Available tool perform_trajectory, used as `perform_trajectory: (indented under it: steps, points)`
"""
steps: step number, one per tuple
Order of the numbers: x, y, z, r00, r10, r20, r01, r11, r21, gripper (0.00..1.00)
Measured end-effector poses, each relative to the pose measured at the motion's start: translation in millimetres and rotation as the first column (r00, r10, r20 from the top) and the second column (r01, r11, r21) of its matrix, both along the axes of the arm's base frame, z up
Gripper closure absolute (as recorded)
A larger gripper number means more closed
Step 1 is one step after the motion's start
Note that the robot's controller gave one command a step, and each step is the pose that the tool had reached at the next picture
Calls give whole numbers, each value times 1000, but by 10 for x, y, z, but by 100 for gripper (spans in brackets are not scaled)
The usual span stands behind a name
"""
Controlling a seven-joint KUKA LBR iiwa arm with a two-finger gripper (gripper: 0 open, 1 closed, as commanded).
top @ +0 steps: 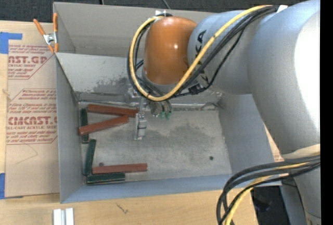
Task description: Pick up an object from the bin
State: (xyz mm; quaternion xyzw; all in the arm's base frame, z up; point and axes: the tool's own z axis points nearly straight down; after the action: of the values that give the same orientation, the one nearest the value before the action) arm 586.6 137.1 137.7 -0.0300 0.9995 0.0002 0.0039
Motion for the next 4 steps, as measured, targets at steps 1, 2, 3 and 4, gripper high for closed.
perform_trajectory:
  steps: [1,2,3,4]
  points:
    - [-132,-14,-605,999,48,-4,-48,999,6,0]
    - [-133,-145,-700,999,49,-4,-49,999,4,0]
    - [-45,-212,-637,988,156,-6,-156,988,-1,0]
    - [15,564,-630,970,241,-5,-241,970,1,100]
